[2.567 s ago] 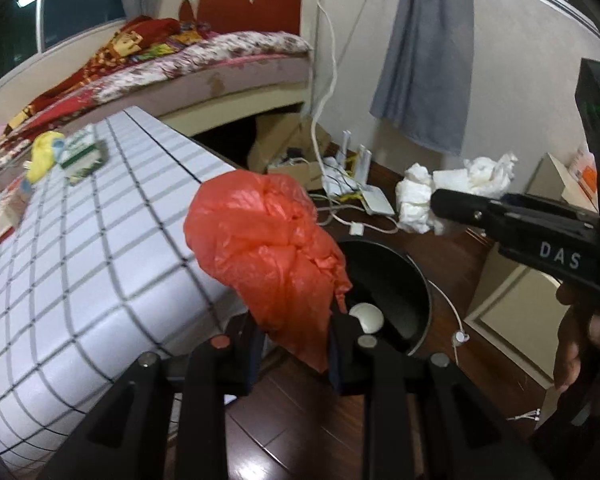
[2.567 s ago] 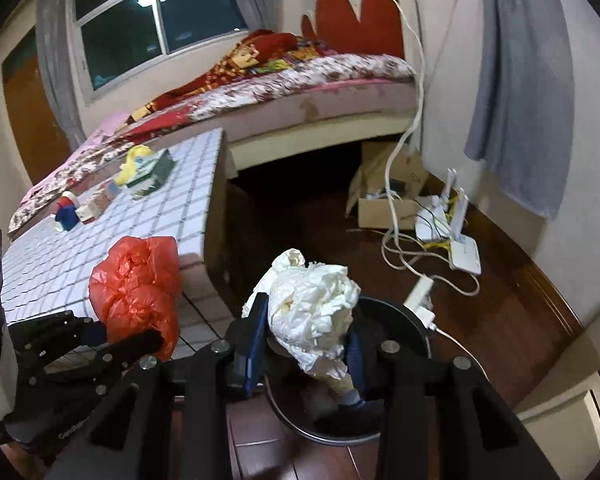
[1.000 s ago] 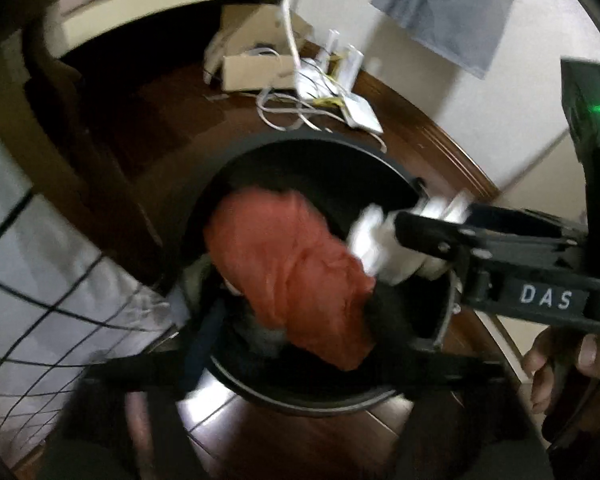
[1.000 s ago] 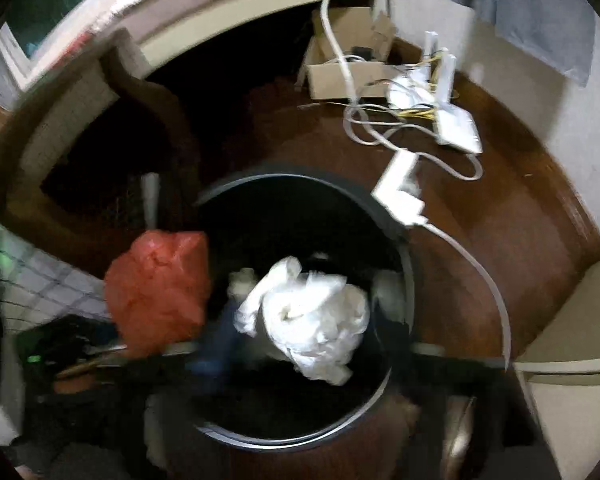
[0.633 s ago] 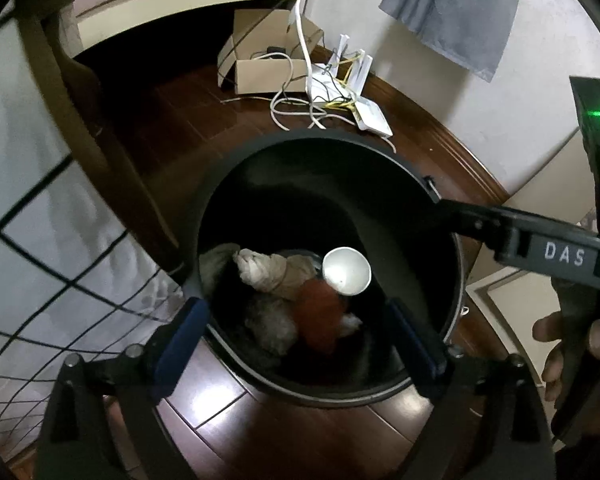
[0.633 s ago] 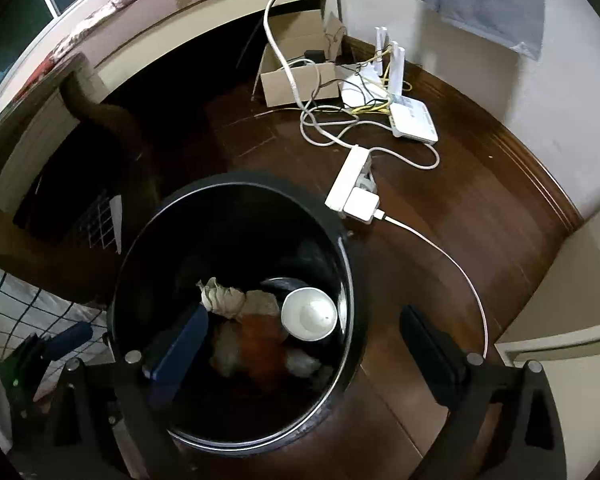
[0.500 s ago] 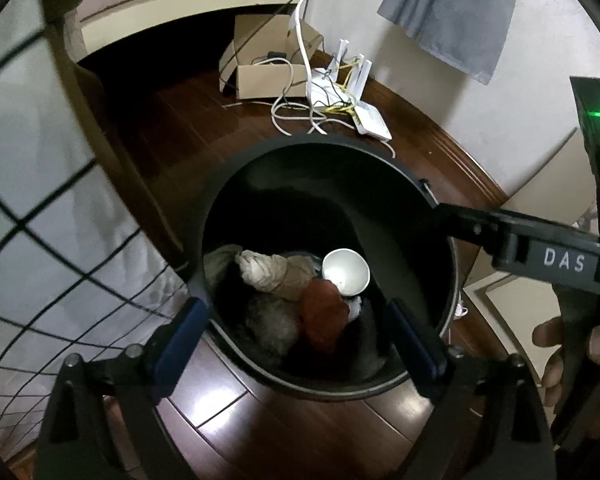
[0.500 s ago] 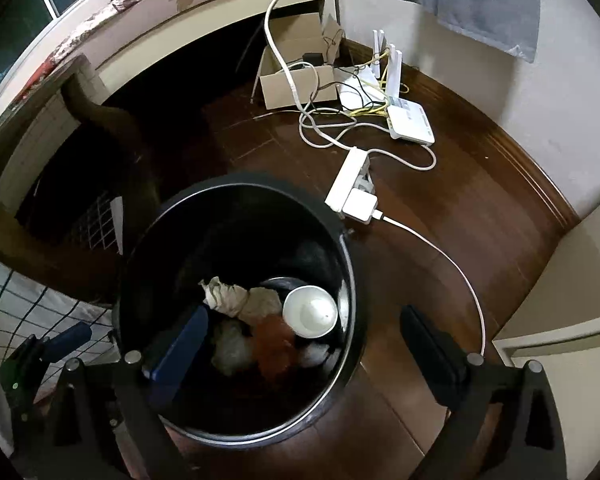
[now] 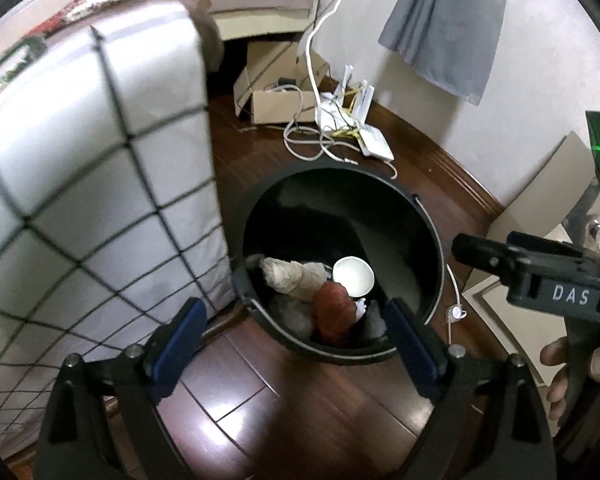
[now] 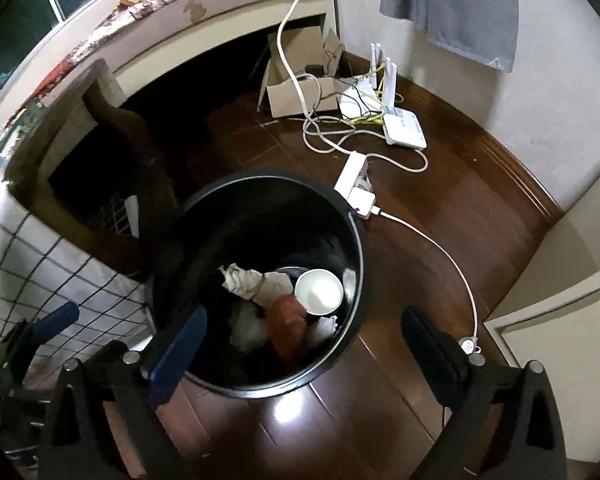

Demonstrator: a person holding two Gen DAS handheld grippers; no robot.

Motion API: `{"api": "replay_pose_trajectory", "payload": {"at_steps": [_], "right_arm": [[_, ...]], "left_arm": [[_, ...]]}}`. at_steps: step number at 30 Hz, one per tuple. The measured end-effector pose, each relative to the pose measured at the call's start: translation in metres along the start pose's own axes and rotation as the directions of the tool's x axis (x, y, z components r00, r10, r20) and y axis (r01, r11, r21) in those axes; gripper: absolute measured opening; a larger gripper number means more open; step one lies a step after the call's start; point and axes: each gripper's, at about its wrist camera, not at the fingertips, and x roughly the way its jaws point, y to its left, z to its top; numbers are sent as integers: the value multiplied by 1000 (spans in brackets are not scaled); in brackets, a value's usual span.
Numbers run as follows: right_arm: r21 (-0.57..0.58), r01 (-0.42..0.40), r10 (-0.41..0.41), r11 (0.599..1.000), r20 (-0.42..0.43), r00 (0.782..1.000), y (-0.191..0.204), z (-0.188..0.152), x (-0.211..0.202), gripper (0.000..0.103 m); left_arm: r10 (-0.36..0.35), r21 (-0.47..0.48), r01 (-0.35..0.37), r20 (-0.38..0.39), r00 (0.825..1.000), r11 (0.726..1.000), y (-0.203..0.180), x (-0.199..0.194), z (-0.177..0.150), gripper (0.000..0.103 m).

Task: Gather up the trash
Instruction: 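Move both open tools back over the table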

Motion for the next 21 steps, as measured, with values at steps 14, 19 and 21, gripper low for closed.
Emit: {"api": "replay_pose_trajectory", "payload": {"at_steps": [14,19,21], "right_arm": [[-106,-16,30,994,133,991,47,-9,-71,100],[-160,-39,63,986,144,988,73,-8,-80,100],[-190,-48,79,981,159,984,88,-5,-84,100]], "left_arm": [[56,-9,-56,143,988,998,37,-85,-9,92],[76,-40,-71,172,982,997,50,-101,-7,92],[85,-57,-76,187,979,995,58,-109,-6,92]]}}
